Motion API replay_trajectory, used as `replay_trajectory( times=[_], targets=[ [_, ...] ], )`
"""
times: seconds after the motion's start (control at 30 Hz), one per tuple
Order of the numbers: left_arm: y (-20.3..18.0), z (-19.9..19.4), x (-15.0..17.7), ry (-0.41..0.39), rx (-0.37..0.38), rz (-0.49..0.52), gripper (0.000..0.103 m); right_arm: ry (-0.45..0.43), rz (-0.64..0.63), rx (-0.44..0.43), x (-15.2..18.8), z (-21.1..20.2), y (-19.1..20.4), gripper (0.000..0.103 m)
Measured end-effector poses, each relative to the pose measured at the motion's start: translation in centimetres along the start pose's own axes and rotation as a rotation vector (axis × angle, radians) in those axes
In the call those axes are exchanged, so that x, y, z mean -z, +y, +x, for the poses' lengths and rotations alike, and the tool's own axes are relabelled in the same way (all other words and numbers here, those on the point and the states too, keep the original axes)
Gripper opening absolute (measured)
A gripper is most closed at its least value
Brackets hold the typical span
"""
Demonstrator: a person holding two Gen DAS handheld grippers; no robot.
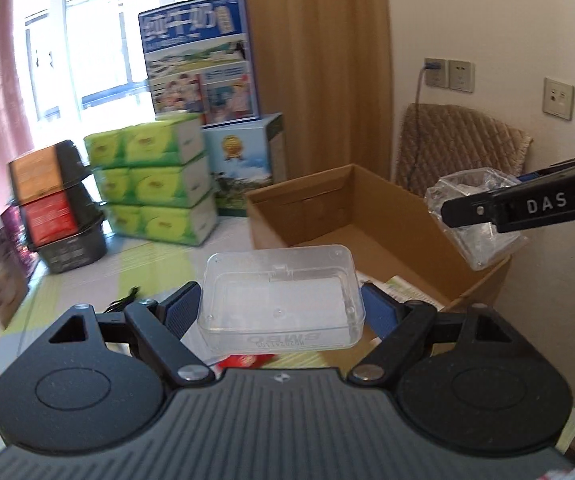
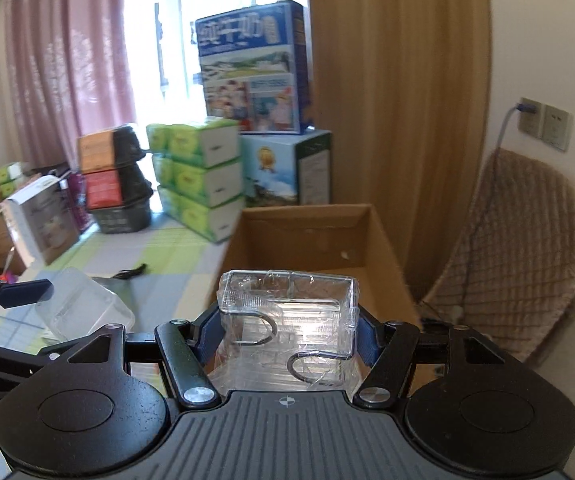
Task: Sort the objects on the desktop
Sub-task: 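Carry the container and tray into the cardboard box with both tools and release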
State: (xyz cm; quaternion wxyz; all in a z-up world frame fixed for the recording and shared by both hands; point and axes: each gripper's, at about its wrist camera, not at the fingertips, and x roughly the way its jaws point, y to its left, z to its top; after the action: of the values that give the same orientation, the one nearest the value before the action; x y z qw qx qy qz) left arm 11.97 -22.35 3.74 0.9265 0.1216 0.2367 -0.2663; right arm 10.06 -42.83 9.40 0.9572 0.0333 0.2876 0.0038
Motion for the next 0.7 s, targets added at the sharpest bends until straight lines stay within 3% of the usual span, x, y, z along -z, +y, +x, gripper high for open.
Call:
replay_trajectory(
  times=[0.23,0.57,0.6,0.63,0.7],
  targets=[
    [-3.6,4.7,-1.0,0.026,0.058,0.026,0.083,0.037,0.04,0.032,-0.1,2.0,-5.1,0.062],
    [-5.5,9.2,-0.7,0.058,0.11,0.053,0.083,0.056,0.079,0.03,0.4,4.0,-7.4,0.062],
    [-5.7,9.6,-0.8,0.056,0.128,0.064,0.086,0.06,0.086,0.03,0.4,4.2,-7.6,0.062],
    [-5.8,10.0,-0.8,0.061,0.134,0.075,0.094,0.065,0.092,0.03,0.5,4.4,-7.7,0.062],
    [-5.7,10.3,-0.8,0.062,0.109,0.087,0.095,0.071,0.098,0.033,0.6,4.7,-8.0,0.062]
  ],
)
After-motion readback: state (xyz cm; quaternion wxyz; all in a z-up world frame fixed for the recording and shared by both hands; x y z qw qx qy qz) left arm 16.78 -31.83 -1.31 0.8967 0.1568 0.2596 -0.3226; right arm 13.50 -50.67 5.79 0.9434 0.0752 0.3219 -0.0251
